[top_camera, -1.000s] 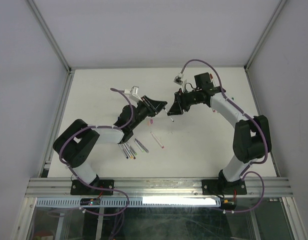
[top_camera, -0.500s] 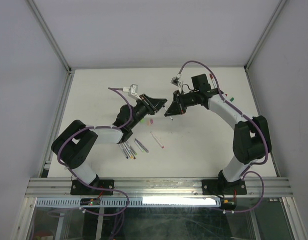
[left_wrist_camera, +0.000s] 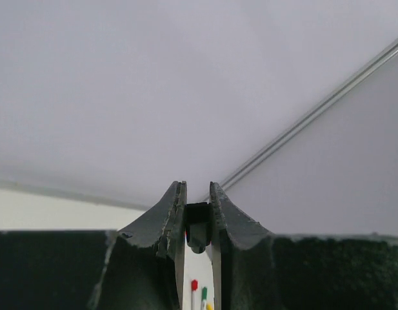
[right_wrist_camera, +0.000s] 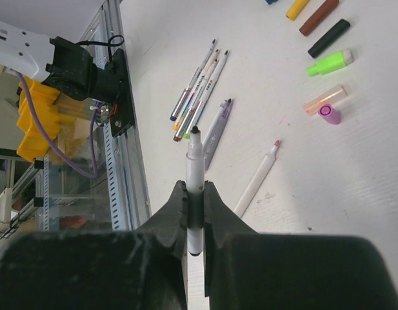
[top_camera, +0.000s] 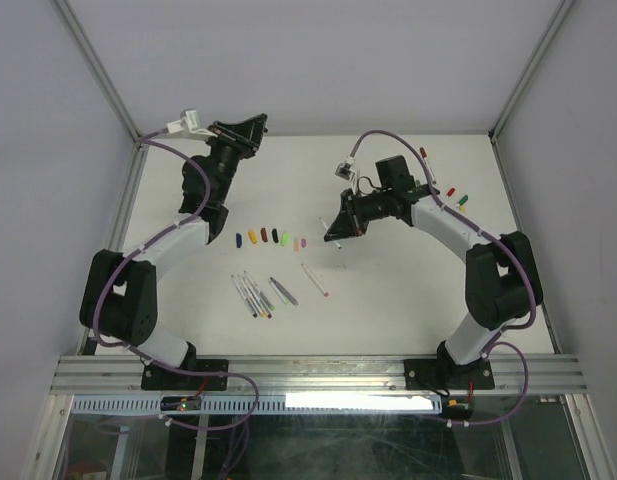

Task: Open the pen caps
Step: Open the pen cap from the pen.

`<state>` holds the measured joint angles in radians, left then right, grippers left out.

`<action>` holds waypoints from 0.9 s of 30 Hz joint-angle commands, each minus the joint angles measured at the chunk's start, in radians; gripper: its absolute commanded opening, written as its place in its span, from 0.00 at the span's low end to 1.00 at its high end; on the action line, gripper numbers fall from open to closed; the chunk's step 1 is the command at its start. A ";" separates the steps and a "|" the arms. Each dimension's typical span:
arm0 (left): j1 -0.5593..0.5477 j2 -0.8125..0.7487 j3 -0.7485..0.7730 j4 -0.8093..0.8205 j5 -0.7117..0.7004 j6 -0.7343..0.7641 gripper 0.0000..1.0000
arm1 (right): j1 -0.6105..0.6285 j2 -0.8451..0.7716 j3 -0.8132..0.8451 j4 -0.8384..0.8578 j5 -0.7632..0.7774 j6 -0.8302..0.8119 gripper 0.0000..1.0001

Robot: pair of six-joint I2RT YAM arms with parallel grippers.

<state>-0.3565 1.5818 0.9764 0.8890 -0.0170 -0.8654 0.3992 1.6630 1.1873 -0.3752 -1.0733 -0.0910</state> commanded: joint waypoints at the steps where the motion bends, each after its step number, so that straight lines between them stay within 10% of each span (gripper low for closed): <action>1: -0.008 -0.128 0.035 -0.080 0.000 0.071 0.00 | 0.030 -0.039 -0.014 0.020 0.110 0.048 0.00; 11: -0.009 -0.441 -0.267 -0.409 0.127 0.082 0.00 | 0.274 -0.110 -0.225 0.126 0.901 0.223 0.00; 27: -0.024 -0.669 -0.507 -0.536 0.151 -0.001 0.00 | 0.304 -0.009 -0.221 0.126 0.886 0.302 0.10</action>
<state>-0.3630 0.9333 0.4843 0.3435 0.0975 -0.8349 0.7025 1.6642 0.9329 -0.2871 -0.1867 0.1940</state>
